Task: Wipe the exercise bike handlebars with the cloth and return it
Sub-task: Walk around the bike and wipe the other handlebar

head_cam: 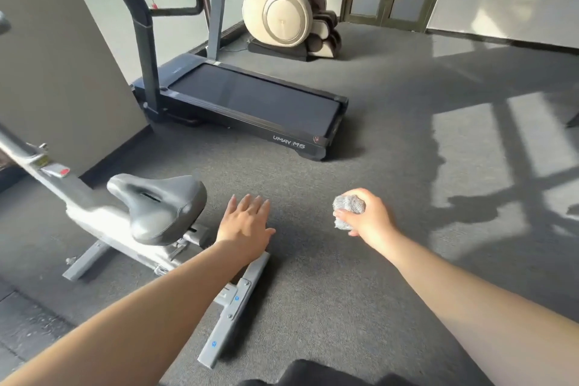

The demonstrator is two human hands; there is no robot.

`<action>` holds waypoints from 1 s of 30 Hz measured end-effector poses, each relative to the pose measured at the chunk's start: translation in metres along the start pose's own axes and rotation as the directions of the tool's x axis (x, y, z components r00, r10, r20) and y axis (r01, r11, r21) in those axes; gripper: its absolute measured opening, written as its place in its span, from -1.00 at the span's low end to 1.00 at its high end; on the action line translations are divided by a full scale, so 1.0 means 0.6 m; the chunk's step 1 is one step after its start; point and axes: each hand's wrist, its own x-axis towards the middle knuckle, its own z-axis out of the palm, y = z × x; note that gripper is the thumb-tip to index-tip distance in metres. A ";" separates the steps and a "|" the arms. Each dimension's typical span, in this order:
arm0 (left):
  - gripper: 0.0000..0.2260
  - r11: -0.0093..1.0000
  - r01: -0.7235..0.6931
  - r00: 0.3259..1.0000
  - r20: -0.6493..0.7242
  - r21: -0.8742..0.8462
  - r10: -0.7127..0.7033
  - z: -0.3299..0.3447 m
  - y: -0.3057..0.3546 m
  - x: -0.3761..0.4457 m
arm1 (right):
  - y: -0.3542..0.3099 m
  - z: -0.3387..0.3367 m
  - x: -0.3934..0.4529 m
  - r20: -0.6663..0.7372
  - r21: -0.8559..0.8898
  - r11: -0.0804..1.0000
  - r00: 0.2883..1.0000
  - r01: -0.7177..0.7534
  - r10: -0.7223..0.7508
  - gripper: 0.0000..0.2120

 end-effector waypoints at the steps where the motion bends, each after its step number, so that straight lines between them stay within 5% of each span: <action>1: -0.43 1.000 -0.003 1.000 0.003 0.003 0.003 -0.002 -0.002 0.024 | -0.004 -0.001 0.024 -0.001 0.000 1.000 1.000 0.001 -0.001 -0.73; 12: -0.42 0.992 0.108 0.994 0.014 0.060 -0.109 -0.004 -0.045 0.266 | -0.032 0.006 0.322 0.126 -0.040 0.999 0.992 0.008 -0.003 -0.72; 18: -0.43 0.954 0.292 0.956 0.009 0.072 -0.294 -0.010 -0.048 0.408 | -0.090 -0.014 0.507 0.334 -0.249 0.934 0.928 0.255 -0.165 -0.78; 30: -0.42 0.799 0.602 0.798 0.033 -0.003 -0.601 -0.027 -0.117 0.506 | -0.209 0.095 0.725 0.594 -0.282 0.793 0.748 0.540 -0.298 -0.75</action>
